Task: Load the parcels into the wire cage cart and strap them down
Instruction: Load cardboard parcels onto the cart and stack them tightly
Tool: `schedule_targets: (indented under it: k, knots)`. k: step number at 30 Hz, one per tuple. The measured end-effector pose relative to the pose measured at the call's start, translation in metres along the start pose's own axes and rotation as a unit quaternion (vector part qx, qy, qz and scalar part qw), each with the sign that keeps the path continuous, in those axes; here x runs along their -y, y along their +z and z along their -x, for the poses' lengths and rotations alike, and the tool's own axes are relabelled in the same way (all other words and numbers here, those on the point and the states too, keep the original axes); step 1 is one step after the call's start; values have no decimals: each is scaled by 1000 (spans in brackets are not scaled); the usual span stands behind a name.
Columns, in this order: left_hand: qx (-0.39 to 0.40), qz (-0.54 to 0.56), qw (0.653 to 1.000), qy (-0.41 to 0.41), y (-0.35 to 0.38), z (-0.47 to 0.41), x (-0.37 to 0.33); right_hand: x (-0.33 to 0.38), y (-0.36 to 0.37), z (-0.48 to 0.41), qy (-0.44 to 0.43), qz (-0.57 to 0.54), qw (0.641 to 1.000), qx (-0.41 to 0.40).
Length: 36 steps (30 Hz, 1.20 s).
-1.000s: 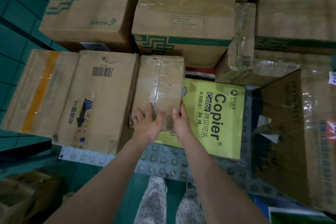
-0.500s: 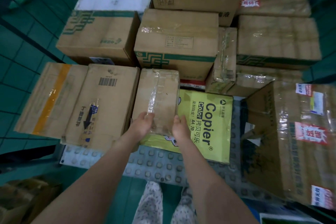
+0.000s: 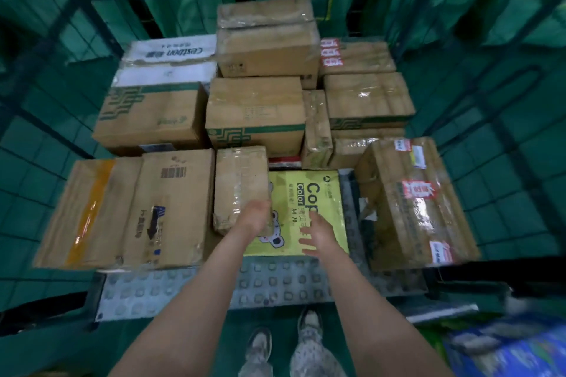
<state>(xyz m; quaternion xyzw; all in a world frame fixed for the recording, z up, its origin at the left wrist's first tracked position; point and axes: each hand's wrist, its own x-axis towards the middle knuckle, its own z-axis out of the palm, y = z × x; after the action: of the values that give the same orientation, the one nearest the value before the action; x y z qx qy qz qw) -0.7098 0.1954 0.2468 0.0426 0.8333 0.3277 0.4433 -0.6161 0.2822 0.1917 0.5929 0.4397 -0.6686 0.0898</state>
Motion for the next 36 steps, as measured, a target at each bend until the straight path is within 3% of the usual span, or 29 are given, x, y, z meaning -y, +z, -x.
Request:
schedule_targets:
  k: [9, 13, 18, 25, 36]
  knots:
    - [77, -49, 995, 43, 14, 46, -14, -15, -20, 63, -48, -38, 998, -30]
    - [116, -75, 988, 70, 37, 65, -20, -36, -41, 91, -24, -98, 994, -50]
    - [145, -173, 965, 133, 74, 97, -32, -71, -73, 116, -53, -196, 976, -83]
    - [222, -292, 910, 195, 144, 150, -9, -142, -125, 152, -67, -268, 942, -189]
    - [336, -400, 804, 286, 290, 286, 49, -315, -225, 252, -35, -396, 875, -275]
